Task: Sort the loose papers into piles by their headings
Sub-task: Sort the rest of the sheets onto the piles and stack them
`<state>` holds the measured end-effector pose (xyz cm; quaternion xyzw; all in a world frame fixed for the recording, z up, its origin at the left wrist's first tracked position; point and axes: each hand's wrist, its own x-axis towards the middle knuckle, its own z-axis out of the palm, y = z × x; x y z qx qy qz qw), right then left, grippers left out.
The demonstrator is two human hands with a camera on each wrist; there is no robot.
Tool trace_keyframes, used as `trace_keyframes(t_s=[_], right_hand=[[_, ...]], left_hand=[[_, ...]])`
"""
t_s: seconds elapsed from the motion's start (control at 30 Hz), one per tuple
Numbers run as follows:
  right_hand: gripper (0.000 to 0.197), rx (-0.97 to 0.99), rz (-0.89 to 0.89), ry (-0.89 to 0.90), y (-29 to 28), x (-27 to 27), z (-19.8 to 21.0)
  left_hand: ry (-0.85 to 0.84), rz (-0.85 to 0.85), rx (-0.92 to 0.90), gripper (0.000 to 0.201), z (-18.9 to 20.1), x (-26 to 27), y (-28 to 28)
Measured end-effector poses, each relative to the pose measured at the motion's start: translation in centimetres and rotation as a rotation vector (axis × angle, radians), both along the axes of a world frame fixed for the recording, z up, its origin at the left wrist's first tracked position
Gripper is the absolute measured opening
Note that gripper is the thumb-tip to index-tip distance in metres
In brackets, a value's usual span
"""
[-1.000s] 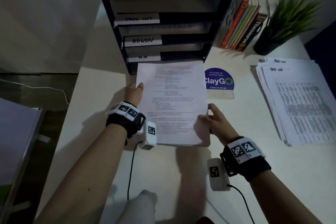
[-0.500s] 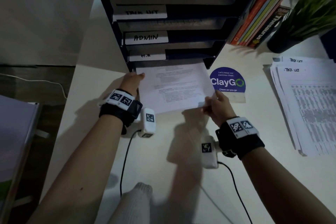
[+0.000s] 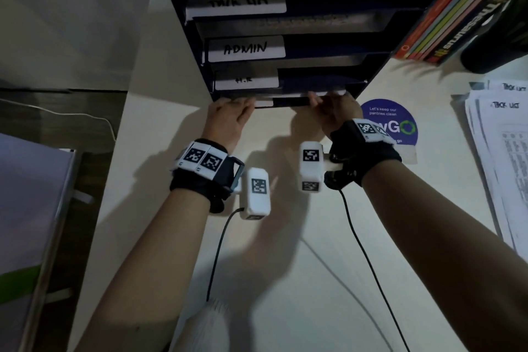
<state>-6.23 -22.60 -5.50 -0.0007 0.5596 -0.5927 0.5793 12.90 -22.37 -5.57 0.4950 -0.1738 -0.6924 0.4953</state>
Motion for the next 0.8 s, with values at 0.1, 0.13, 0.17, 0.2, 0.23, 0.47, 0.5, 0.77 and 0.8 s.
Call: trace_keyframes(t_s=[0.1,0.13,0.17,0.2,0.23,0.47,0.5,0.77,0.8], right_hand=[[0.029,-0.001,0.017,-0.047,-0.2,0.3,-0.3],[0.032,-0.017,0.019,-0.068,-0.2,0.5,-0.1],[0.036,-0.038,0.024,-0.076,-0.1,0.6,0.0],[0.037,-0.068,0.033,-0.090,0.1,0.6,0.1],[0.036,-0.081,0.058,-0.089,0.3,0.5,0.1],[0.042,-0.011,0.297,0.182,4.1,-1.8,1.5],[0.041,0.013,0.403,0.333,5.1,-2.6,1.8],[0.029,-0.003,0.796,1.202,13.5,-12.8,5.6],[0.028,0.000,0.743,1.215,14.3,-14.8,6.1]], left_hand=[[-0.047,0.032,-0.016,0.035,-0.7,-0.7,-0.4],[-0.066,0.015,-0.011,0.036,-0.9,-0.7,-0.7],[-0.083,0.011,-0.006,0.038,-0.9,-0.8,-0.9],[-0.096,0.000,0.008,0.040,-1.1,-1.0,-1.0],[-0.134,-0.011,0.019,0.039,-0.9,-1.1,-0.9],[-0.534,-0.282,-0.011,0.041,1.0,-2.7,1.3],[-0.582,-0.339,-0.022,0.042,1.4,-3.3,2.0],[-0.632,-0.665,-0.060,0.019,5.0,-12.2,7.2],[-0.631,-0.689,-0.073,0.020,5.3,-13.9,7.8]])
